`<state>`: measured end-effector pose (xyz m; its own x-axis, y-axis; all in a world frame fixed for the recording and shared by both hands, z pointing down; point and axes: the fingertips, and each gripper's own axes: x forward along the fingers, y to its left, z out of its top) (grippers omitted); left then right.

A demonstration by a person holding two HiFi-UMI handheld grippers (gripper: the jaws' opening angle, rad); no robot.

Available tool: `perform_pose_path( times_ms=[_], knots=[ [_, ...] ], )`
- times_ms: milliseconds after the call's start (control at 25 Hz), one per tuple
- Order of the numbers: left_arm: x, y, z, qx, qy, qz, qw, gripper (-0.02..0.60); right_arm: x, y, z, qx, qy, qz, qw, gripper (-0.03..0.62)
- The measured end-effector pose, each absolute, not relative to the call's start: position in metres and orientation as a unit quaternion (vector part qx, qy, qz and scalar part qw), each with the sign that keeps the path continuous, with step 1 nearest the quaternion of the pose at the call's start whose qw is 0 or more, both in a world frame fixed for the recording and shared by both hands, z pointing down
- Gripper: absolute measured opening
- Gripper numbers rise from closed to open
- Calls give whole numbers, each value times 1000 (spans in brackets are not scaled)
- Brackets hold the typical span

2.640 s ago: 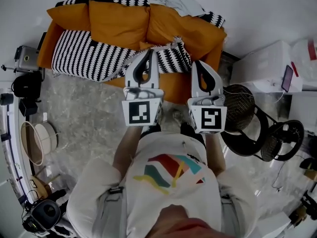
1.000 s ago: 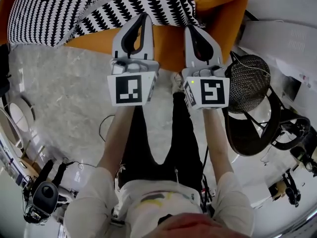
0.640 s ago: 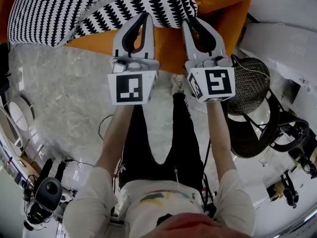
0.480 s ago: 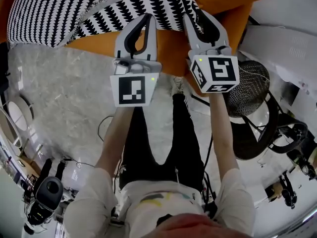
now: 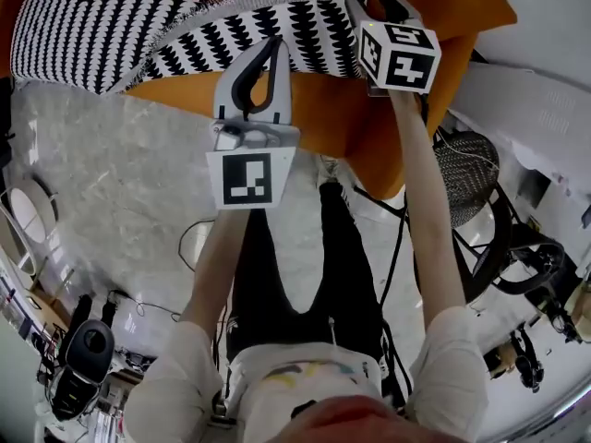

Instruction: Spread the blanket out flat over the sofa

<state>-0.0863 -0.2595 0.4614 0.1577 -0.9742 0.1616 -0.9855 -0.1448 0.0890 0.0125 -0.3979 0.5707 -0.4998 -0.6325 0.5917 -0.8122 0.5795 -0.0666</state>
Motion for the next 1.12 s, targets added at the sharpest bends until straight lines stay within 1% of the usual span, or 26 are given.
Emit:
perform_pose_path(
  times_ms=[200, 360, 400, 440, 560, 600, 960, 1120],
  knots=[
    [-94, -257, 474, 750, -652, 37, 98, 17, 11, -415, 602, 424, -825, 182, 326, 216],
    [-105, -251, 476, 748, -654, 39, 105, 17, 9, -421, 615, 438, -804, 207, 346, 216],
    [-109, -249, 475, 748, -655, 39, 106, 17, 8, -422, 616, 441, -799, 215, 347, 206],
    [-111, -248, 474, 748, -655, 40, 105, 17, 7, -422, 616, 446, -795, 220, 347, 175],
    [-113, -244, 474, 747, -655, 43, 108, 17, 13, -422, 608, 468, -789, 206, 341, 30],
    [-111, -243, 476, 747, -654, 43, 109, 17, 16, -422, 606, 473, -789, 196, 338, 14],
    [-110, -227, 466, 753, -649, 36, 105, 17, 18, -394, 565, 473, -817, 152, 292, 11],
    [-100, -221, 464, 764, -636, 26, 105, 17, 33, -369, 538, 475, -827, 132, 271, 11]
  ],
)
